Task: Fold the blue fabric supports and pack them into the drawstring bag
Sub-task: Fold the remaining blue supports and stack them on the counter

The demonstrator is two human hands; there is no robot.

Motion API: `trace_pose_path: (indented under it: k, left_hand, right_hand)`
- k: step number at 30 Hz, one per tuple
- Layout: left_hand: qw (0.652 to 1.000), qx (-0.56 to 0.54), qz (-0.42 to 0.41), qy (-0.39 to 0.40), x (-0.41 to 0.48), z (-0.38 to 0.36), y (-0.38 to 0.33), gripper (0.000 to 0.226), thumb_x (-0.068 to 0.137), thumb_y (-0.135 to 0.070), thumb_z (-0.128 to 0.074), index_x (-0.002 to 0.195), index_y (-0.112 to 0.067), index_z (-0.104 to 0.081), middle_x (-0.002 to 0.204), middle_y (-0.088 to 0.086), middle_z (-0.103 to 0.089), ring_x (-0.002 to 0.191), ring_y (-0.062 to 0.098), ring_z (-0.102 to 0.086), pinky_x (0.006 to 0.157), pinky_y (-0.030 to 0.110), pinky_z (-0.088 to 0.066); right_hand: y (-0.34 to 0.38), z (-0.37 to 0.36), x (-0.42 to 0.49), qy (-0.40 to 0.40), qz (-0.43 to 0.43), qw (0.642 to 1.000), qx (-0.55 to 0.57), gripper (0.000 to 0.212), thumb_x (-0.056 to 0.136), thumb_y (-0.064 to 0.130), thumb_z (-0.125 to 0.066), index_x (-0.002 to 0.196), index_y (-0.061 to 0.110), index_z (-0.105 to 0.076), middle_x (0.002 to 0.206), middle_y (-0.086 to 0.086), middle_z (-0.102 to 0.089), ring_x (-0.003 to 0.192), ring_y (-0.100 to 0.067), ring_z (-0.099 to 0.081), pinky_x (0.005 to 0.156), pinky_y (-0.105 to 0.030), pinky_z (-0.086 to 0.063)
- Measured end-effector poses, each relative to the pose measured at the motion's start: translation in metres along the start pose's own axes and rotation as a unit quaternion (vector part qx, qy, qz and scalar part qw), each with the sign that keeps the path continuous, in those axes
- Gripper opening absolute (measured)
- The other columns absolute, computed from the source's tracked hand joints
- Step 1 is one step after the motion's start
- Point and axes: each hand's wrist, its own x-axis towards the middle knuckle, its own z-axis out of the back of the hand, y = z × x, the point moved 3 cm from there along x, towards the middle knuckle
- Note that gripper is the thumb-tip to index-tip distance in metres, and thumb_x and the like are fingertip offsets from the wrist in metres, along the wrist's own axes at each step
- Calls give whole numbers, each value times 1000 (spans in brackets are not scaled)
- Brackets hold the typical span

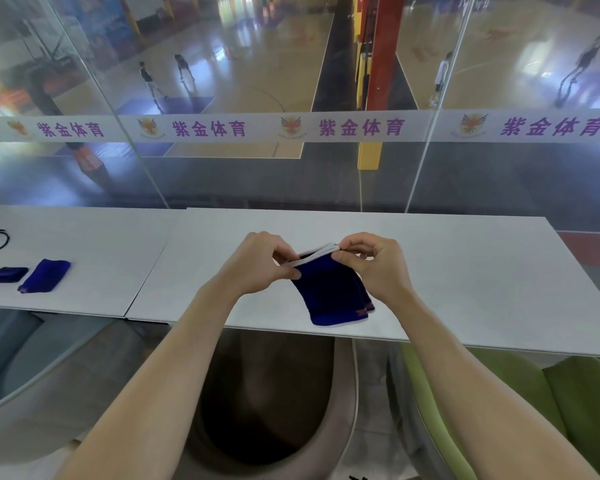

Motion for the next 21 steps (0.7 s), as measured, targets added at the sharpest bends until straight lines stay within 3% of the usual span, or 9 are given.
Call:
trace_pose_path:
  k: [5,15,21]
  left_hand:
    - [997,-47,9,54,-2,5,-1,23,106,-34,-69,116,-23,-87,107,-13,-80,88,15,-80,82,32,-68]
    - [999,-6,13,36,-4,7,-2,9,94,-21,-87,103,-22,-87,100,-10,-79,89,14,-75,76,23,-59]
    - [1000,19,-18,5,-6,11,-6,11,95,-28,-86,105,-23,-87,98,-11,-81,87,11,-75,79,27,-65]
  right_hand:
    - [-3,4,1,0,6,1000,-3,20,96,17,-83,95,35,-77,101,11,-80,100,-16,-75,83,-28,-61]
    - [-1,-1,1,23,18,999,-30,17,96,16,-83,96,31,-77,100,12,-80,95,-12,-73,77,-22,-54]
    - [-3,-4,3,11,15,1000,-5,23,96,16,-83,93,37,-76,99,12,-80,99,-15,-75,87,-32,-63]
